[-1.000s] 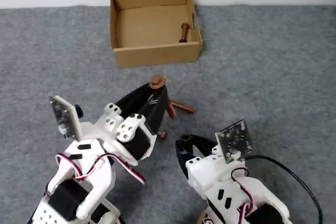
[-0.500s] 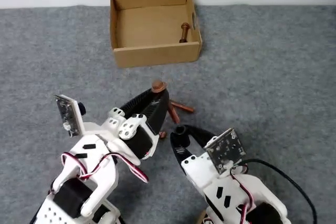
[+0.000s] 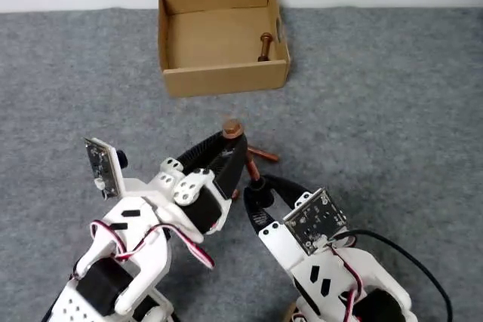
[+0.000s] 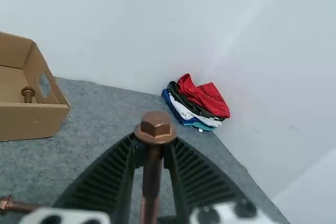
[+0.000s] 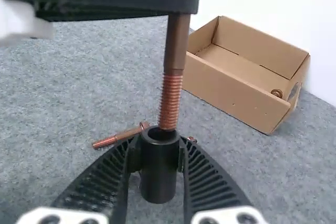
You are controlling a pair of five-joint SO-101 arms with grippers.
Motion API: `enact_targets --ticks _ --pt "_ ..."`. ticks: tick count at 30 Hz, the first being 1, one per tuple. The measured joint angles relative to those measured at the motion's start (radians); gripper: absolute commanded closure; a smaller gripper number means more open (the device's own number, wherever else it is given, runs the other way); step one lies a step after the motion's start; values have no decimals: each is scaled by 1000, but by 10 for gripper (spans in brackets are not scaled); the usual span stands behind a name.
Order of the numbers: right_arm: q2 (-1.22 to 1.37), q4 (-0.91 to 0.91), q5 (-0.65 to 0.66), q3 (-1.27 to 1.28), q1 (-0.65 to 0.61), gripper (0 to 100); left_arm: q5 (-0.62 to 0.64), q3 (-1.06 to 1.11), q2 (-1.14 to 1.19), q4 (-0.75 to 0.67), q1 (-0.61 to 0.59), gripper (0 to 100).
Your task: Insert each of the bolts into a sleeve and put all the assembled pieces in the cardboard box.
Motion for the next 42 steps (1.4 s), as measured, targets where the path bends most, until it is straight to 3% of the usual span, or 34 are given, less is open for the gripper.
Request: enact_targets --ticks 7,17,20,23,25,33,38,42 --pt "-2 -2 0 0 2 991 -3 0 8 29 25 996" --pt "-2 -2 0 0 -3 991 -84 -14 -2 187 61 991" --pt "-2 -2 0 0 -3 991 -189 17 -2 238 103 902" --pt "0 -2 0 8 2 991 -259 41 -3 253 91 777" --pt "0 -2 0 9 2 991 -278 41 -3 261 61 745" --pt "-2 0 -5 8 -2 991 -308 -51 8 388 -20 743" --pt "5 0 -140 8 95 991 -275 -164 5 523 -78 758" --pt "132 0 -236 -17 209 991 -273 -195 -2 640 -187 913"
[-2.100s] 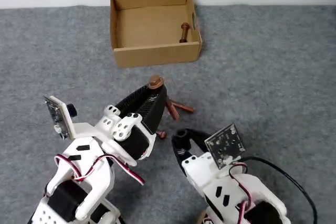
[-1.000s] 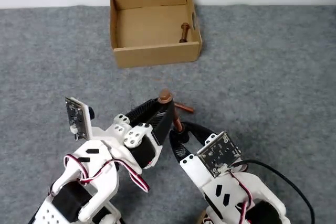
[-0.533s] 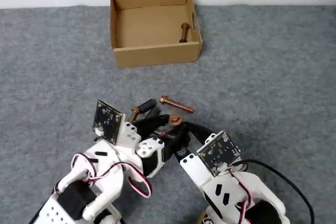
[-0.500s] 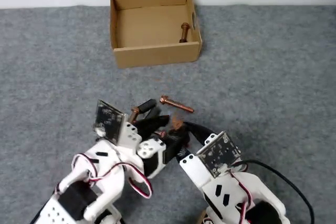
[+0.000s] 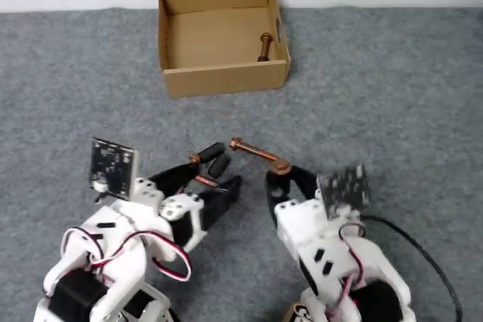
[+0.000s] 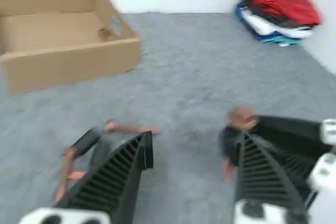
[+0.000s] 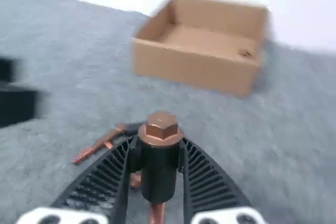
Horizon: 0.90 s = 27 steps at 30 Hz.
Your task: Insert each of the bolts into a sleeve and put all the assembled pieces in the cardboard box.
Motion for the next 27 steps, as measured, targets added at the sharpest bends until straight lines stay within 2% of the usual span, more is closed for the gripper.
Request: enact_targets --ticks 2,7,12,15,19,24,27 --pt "94 0 -31 -54 23 991 -25 0 0 49 -58 1000" --pt "393 -2 -75 -244 32 991 -97 80 0 72 -166 996" --pt "695 -132 -75 -416 34 991 -160 233 3 3 -288 996" --pt "872 -241 -75 -511 34 991 -226 334 5 -100 -368 996" --pt "1099 -347 -75 -643 34 991 -282 519 9 -305 -453 996" --pt "1370 -470 -75 -833 60 991 -301 767 11 -586 -500 996" --pt "1521 -529 -75 -957 86 991 -311 799 9 -667 -506 995"
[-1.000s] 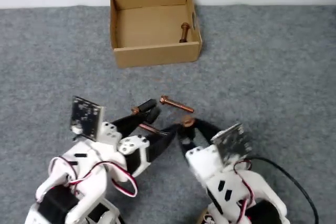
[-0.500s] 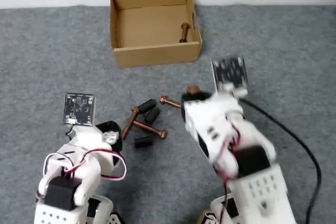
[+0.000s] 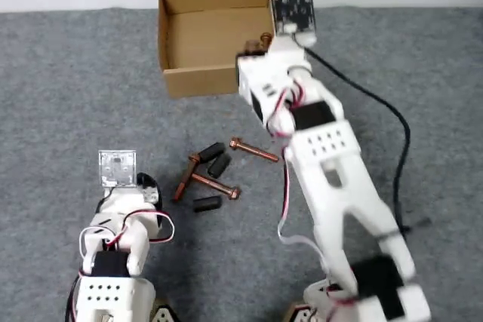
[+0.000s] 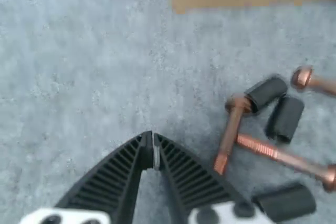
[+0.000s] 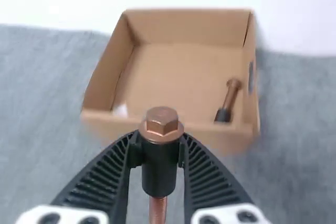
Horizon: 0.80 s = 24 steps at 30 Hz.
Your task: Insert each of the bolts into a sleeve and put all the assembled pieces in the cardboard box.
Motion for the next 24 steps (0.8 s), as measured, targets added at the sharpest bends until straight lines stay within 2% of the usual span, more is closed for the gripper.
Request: enact_targets --ticks 4,8,14,21,24 --pt "190 -41 0 -170 26 991 -2 9 2 -15 0 995" --pt "379 -87 71 -344 32 991 -8 9 2 -8 0 995" --pt "683 -212 196 -600 26 991 -118 9 2 -3 0 995" --pt "1002 -222 226 -872 21 987 -140 9 2 14 0 995" --pt "1086 -153 244 -971 5 976 -140 9 2 14 0 995"
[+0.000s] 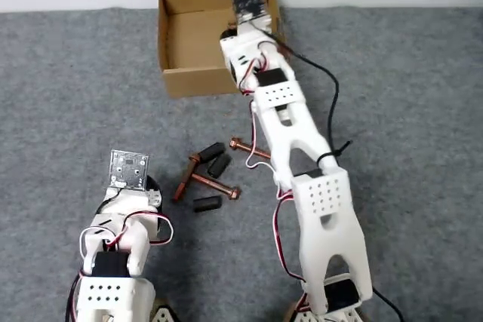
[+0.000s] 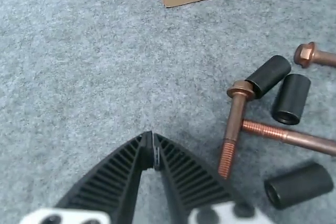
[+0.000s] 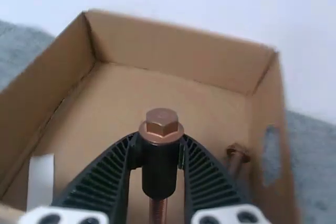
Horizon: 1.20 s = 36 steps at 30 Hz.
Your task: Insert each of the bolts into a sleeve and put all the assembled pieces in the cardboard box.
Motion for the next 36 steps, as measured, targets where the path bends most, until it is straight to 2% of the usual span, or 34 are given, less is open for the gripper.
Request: enact_targets --ticks 6,12,17,25,33,36 --pt "104 252 71 -204 -28 841 0 0 0 2 0 994" --pt "135 448 75 -408 -38 908 0 0 0 2 -5 994" --pt "138 594 75 -560 -55 973 0 0 0 2 -54 994" --pt "138 924 74 -756 -83 983 0 0 0 -2 -100 994" --pt "138 1298 -152 -825 -89 983 0 0 0 -11 -114 994" --pt "138 1326 -242 -825 -91 983 0 0 0 -11 -114 994"
